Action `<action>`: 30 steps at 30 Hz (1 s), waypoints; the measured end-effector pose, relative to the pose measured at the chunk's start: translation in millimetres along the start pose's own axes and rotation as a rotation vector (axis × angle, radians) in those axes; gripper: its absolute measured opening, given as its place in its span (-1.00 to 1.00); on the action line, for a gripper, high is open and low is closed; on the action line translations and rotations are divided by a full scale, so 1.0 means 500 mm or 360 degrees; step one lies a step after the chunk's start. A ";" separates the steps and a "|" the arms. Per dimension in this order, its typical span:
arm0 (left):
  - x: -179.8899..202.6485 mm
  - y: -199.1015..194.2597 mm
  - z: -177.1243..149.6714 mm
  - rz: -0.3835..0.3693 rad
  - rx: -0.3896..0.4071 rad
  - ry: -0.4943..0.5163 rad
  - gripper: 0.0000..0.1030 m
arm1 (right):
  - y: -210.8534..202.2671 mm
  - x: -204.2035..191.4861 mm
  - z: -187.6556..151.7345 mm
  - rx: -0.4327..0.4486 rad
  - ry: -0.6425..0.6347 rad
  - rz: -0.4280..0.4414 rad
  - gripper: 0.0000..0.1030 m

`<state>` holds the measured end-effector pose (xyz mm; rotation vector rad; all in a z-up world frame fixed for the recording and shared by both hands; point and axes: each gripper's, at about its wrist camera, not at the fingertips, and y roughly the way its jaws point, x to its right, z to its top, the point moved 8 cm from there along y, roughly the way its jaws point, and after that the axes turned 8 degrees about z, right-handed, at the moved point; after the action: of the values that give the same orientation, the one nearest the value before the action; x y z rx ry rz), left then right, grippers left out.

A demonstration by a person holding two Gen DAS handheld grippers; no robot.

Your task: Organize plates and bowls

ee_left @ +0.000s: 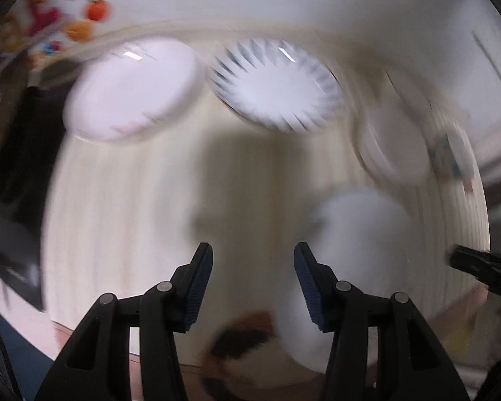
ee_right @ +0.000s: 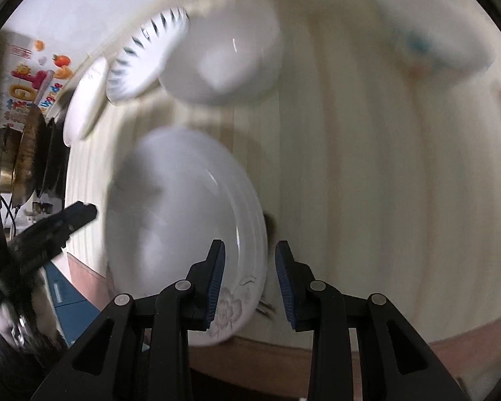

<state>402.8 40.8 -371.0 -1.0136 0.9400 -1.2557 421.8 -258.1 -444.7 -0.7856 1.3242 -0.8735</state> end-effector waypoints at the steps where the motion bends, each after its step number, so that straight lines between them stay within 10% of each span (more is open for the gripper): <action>1: -0.038 -0.009 0.026 0.0038 0.0038 -0.0053 -0.06 | -0.035 -0.022 0.014 0.0048 -0.0051 -0.0009 -0.21; 7: -0.233 0.042 0.117 0.0149 0.0055 -0.0391 -0.06 | -0.068 -0.241 0.156 0.0208 -0.0367 0.0185 0.17; 15: -0.330 0.170 0.176 0.0192 -0.0034 -0.0557 -0.06 | 0.222 -0.493 0.447 0.0199 -0.0545 0.0199 0.16; 30: -0.377 0.231 0.192 0.0168 0.0001 -0.0594 -0.24 | 0.493 -0.584 0.618 0.0072 -0.0625 0.0152 -0.59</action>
<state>511.1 240.5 -451.5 -1.1350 0.6929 -0.9362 739.5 113.4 -494.8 -0.8042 0.9831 -0.6320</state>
